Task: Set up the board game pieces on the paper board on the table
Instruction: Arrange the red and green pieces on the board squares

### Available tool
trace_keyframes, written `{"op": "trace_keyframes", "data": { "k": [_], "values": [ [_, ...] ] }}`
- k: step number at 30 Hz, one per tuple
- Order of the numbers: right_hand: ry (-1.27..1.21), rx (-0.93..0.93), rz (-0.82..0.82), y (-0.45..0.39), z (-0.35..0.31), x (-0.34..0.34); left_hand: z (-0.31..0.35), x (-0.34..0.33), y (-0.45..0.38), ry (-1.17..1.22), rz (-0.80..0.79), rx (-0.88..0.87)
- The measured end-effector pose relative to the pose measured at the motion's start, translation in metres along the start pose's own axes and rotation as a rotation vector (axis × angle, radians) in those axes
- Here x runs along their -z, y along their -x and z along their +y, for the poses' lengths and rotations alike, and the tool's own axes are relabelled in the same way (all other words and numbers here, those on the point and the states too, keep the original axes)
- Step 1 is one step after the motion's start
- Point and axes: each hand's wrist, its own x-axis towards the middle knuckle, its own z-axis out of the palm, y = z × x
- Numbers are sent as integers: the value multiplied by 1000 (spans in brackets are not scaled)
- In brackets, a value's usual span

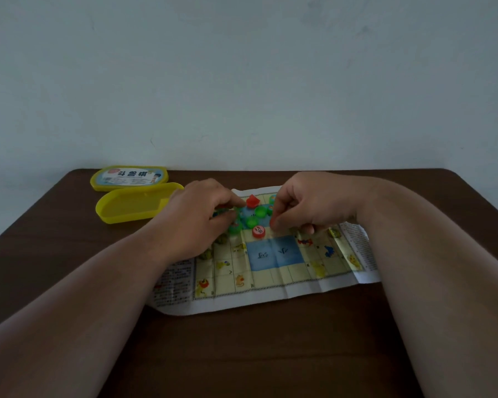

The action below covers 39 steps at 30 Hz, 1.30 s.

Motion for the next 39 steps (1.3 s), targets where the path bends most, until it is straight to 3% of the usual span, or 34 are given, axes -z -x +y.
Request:
{"op": "trace_keyframes", "data": {
  "k": [11,16,22,26,32,36,39],
  "values": [
    [121,48,132,2,-3,0,-2,4,0,1,13,-50],
    [128,13,216,0,-2,0,10,6,4,-65,-70,-154],
    [36,-160,86,2,0,1,18,10,6,-190,-181,-173],
    [2,-190,-20,5,-3,0,17,7,7,-211,-153,-201],
    [-107,-62,253,1,0,5,17,4,11,32,-46,-125],
    [27,29,362,-2,-2,1,18,4,9,-124,26,-173],
    [206,120,443,-7,-5,-6,15,4,7,-196,-33,-156]
  ]
}}
